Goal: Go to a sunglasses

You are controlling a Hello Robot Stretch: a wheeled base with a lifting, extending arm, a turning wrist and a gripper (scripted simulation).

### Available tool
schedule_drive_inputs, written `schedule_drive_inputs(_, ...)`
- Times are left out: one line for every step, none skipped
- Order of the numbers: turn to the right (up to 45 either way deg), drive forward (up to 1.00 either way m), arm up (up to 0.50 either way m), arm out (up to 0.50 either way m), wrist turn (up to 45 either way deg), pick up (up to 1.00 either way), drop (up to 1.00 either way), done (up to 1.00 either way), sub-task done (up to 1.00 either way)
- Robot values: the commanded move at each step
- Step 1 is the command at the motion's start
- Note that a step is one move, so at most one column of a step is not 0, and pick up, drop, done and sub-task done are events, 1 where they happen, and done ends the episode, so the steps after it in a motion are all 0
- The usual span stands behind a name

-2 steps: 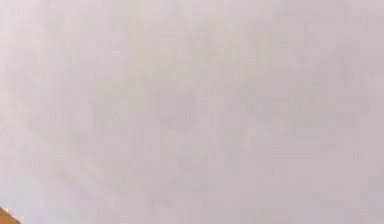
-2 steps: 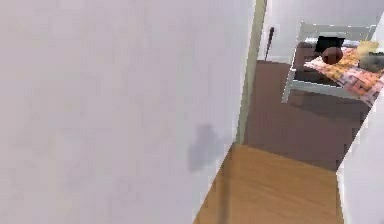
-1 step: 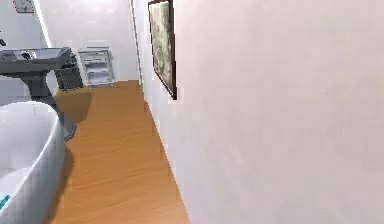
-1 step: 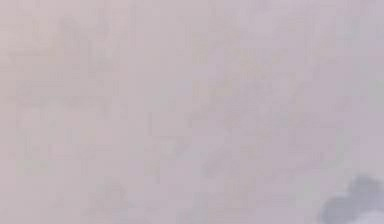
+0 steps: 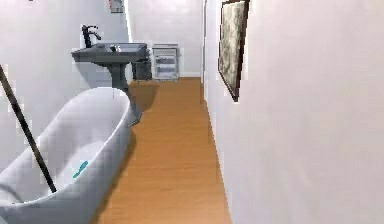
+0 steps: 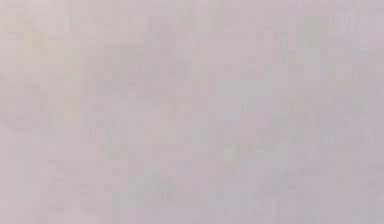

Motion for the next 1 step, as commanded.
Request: schedule_drive_inputs(0.0,1.00,0.00,0.00,0.0,0.00,0.00,0.00,0.00)
